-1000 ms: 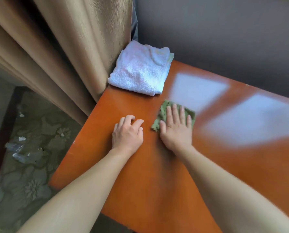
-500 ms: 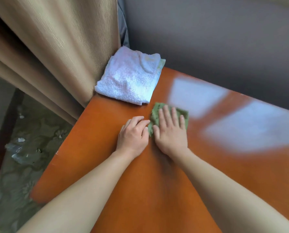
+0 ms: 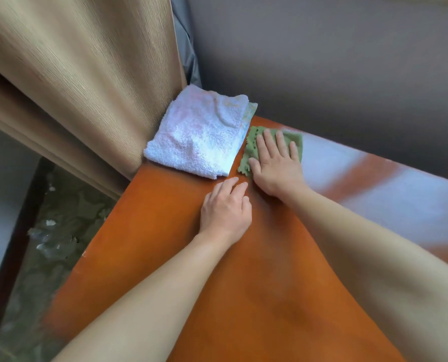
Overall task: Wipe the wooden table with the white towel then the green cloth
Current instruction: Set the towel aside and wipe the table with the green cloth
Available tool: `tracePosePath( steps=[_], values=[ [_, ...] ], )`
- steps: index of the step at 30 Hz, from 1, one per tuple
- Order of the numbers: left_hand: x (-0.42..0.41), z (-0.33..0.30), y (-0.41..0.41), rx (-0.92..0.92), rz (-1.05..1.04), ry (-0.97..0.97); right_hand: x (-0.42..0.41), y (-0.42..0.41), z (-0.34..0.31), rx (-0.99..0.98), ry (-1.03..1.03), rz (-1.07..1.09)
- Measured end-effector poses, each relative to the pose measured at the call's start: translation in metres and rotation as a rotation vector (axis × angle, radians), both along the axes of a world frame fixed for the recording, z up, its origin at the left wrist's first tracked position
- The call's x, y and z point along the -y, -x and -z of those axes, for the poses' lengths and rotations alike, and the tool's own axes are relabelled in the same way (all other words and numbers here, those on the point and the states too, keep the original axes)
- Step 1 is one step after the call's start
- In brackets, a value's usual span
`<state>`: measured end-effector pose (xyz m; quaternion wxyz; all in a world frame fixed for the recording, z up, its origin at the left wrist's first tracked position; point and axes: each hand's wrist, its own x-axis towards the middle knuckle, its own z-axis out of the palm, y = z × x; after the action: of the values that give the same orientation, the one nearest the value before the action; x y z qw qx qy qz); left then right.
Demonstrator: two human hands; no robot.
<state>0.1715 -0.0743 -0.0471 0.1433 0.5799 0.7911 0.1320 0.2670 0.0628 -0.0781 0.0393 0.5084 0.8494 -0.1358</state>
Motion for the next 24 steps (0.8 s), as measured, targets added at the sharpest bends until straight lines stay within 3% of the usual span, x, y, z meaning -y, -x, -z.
tracePosePath(
  steps=[4,7,13,17,21,24],
  values=[
    [-0.001,0.002,0.000,-0.079,-0.079,-0.002,0.088,-0.027,0.000,-0.067,-0.060,-0.166],
    [0.000,0.004,-0.007,-0.076,-0.079,0.006,0.086,-0.038,0.001,-0.037,-0.008,-0.274],
    [0.002,0.004,-0.012,-0.041,-0.075,0.136,-0.014,-0.015,0.002,-0.025,-0.041,-0.021],
    [0.005,0.007,-0.011,-0.056,-0.060,0.166,-0.033,-0.043,0.003,-0.024,-0.045,0.120],
    [0.003,0.008,-0.015,-0.033,-0.083,0.170,0.017,-0.048,0.002,-0.056,-0.009,0.302],
    [0.002,0.005,-0.017,0.012,-0.112,0.163,0.106,-0.026,0.002,-0.083,-0.025,0.037]
  ],
)
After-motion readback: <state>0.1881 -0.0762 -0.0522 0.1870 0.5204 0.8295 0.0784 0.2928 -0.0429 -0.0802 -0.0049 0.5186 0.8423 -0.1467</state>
